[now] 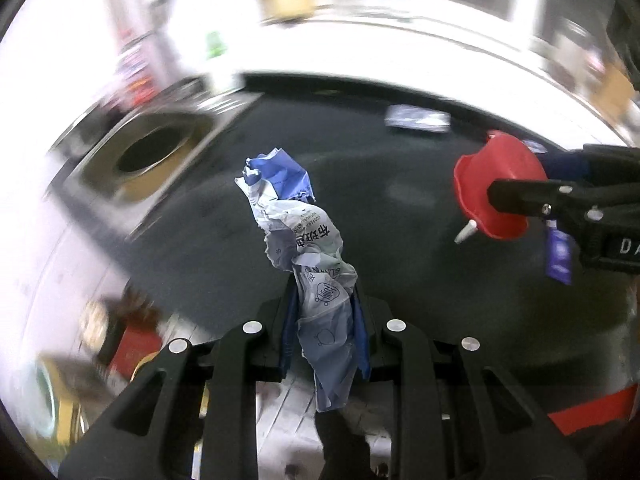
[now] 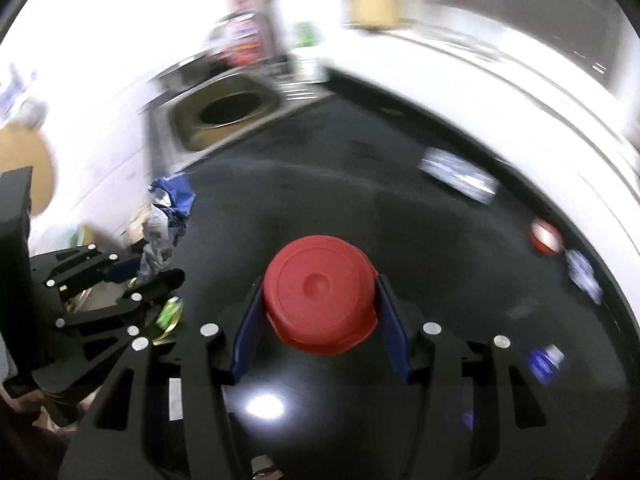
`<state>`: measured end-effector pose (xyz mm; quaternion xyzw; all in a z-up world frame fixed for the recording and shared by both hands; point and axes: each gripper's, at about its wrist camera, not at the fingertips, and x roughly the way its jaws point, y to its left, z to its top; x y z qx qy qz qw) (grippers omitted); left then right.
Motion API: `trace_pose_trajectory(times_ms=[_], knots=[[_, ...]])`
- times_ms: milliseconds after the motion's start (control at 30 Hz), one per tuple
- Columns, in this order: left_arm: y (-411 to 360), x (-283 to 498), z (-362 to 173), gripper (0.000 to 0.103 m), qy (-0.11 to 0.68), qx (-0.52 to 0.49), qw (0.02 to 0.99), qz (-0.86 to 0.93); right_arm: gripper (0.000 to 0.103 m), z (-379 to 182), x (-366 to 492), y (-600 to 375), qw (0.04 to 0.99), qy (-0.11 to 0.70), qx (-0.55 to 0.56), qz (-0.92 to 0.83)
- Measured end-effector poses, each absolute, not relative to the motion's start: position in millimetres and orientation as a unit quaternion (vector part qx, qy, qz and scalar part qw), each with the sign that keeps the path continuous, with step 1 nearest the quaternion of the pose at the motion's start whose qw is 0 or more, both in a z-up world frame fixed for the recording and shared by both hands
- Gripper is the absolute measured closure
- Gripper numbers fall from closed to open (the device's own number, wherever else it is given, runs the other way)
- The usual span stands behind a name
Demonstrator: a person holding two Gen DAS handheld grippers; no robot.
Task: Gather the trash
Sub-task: 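Carry paper and red cup over the floor bin and open both tools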
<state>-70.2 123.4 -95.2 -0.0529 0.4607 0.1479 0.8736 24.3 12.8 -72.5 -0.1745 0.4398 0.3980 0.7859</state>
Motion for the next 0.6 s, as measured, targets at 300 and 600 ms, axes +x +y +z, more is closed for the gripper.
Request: trace_pose_trajectory(times_ms=[300,600], knots=[[244,-198,-137,0.079,0.472,-0.160,0.813,0.299,0.050,-106,-77,208,0.658,0.432,-0.252,0.563],[325,-299,-215,0.079,0.482,-0.239,0.754,0.378,0.050,-190,-160,348,0.552,0.478,-0.294,0.617]])
